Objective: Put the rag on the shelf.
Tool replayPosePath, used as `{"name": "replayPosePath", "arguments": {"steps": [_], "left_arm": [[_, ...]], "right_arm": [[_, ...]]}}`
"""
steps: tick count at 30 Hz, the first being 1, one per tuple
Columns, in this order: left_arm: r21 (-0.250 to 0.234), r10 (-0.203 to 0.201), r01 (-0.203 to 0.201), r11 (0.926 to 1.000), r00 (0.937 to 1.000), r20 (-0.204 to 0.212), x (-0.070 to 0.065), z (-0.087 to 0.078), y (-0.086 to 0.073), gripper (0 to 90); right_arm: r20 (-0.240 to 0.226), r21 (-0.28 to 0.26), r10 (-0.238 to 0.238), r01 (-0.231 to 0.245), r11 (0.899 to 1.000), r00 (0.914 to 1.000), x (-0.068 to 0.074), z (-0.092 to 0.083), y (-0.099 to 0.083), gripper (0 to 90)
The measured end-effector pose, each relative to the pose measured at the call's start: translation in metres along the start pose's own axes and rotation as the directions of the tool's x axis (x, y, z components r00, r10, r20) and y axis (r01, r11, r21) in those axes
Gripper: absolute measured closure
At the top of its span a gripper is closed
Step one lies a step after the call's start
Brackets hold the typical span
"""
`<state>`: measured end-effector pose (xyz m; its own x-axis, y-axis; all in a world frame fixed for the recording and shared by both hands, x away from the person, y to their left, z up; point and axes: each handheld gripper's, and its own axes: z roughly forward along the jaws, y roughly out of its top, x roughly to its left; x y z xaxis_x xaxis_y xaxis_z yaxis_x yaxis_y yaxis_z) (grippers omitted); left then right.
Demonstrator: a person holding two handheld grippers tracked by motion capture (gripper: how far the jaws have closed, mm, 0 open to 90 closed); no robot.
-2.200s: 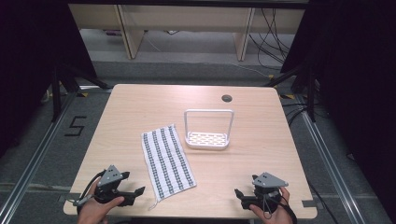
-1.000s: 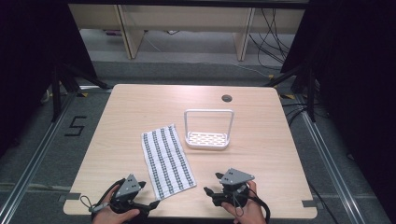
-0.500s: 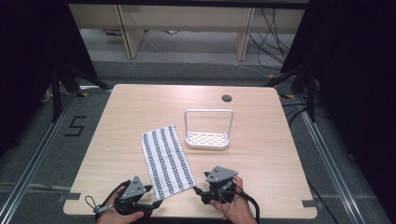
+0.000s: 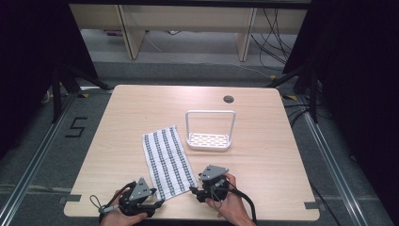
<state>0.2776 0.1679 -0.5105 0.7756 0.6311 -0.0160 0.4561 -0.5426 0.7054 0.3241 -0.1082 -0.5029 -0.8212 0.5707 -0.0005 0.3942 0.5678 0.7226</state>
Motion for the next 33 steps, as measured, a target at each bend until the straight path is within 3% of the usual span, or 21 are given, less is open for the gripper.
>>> {"name": "replayPosePath", "arguments": {"steps": [2, 7, 8, 9, 11, 12, 13, 14, 17, 18, 20, 21, 23, 25, 26, 33], "left_arm": [[0.004, 0.021, -0.021, 0.9998, 0.9997, -0.014, 0.002, 0.0, 0.0, 50.4], [0.013, 0.028, -0.028, 0.9995, 0.9996, -0.006, 0.003, 0.002, 0.0, 53.4], [0.006, 0.009, -0.009, 0.9999, 1.0, 0.001, 0.001, 0.004, 0.0, 54.7], [0.018, 0.037, -0.037, 0.9992, 0.9993, 0.006, 0.003, 0.003, 0.0, 55.6], [0.015, 0.033, -0.033, 0.9994, 0.9994, 0.005, 0.002, 0.003, 0.001, 61.3], [0.018, 0.039, -0.039, 0.9991, 0.9992, -0.003, 0.002, 0.003, 0.001, 64.5], [0.014, 0.027, -0.027, 0.9995, 0.9996, -0.001, 0.0, 0.004, 0.001, 68.1], [0.02, 0.05, -0.05, 0.9986, 0.9987, 0.01, 0.001, 0.003, 0.002, 70.4], [0.017, 0.049, -0.049, 0.9986, 0.9988, 0.005, 0.0, 0.004, 0.002, 79.3], [0.018, 0.058, -0.058, 0.9982, 0.9982, -0.015, 0.0, 0.005, 0.002, 81.8], [0.017, 0.053, -0.053, 0.9984, 0.9985, -0.014, 0.0, 0.005, 0.002, 83.5], [0.017, 0.079, -0.079, 0.9968, 0.9969, -0.006, 0.001, 0.004, 0.003, 84.0], [0.004, 0.061, -0.061, 0.9981, 0.9981, -0.01, 0.0, 0.004, 0.002, 84.5], [-0.011, 0.09, -0.09, 0.9959, 0.9956, -0.027, 0.002, 0.001, 0.004, 84.7], [-0.031, 0.083, -0.084, 0.996, 0.9961, -0.032, 0.001, -0.001, 0.005, 84.9], [-0.063, 0.064, -0.066, 0.9958, 0.9974, -0.033, 0.002, -0.007, 0.009, 85.2]], "right_arm": [[0.001, 0.008, 0.002, -0.002, 1.0, 1.0, -0.001, 0.004, 0.002, 43.9], [-0.007, 0.012, 0.003, -0.003, 1.0, 1.0, -0.002, 0.011, 0.005, 47.4], [-0.003, 0.029, 0.006, -0.006, 1.0, 1.0, -0.002, 0.011, 0.005, 48.1], [-0.004, 0.029, 0.017, -0.017, 0.999, 0.9998, -0.001, 0.013, 0.005, 48.9], [-0.011, 0.06, -0.003, 0.003, 0.998, 0.9999, 0.0, 0.015, 0.004, 56.2], [-0.008, 0.054, -0.041, 0.042, 0.998, 0.9991, 0.0, 0.016, 0.004, 58.2], [0.008, 0.048, -0.033, 0.032, 0.998, 0.9994, 0.002, 0.017, 0.004, 61.5], [0.001, 0.047, -0.035, 0.035, 0.998, 0.9994, 0.002, 0.017, 0.003, 63.8], [-0.027, 0.054, -0.008, 0.009, 0.998, 0.9996, 0.001, 0.015, 0.003, 69.2], [-0.028, 0.041, -0.001, 0.002, 0.999, 0.9996, -0.002, 0.015, 0.001, 76.5], [-0.038, 0.03, 0.01, -0.009, 1.0, 0.9992, -0.003, 0.015, 0.0, 81.3], [-0.03, 0.031, 0.003, -0.002, 1.0, 0.9995, -0.004, 0.015, 0.0, 83.0], [-0.023, 0.03, -0.004, 0.005, 1.0, 0.9997, -0.005, 0.014, 0.0, 84.0], [-0.058, 0.013, 0.015, -0.015, 1.0, 0.9982, -0.004, 0.012, 0.001, 86.3], [-0.076, -0.014, 0.01, -0.011, 1.0, 0.997, -0.007, 0.009, 0.003, 86.9], [-0.079, -0.071, -0.013, 0.007, 0.997, 0.9968, -0.009, -0.003, 0.013, 87.7]]}}
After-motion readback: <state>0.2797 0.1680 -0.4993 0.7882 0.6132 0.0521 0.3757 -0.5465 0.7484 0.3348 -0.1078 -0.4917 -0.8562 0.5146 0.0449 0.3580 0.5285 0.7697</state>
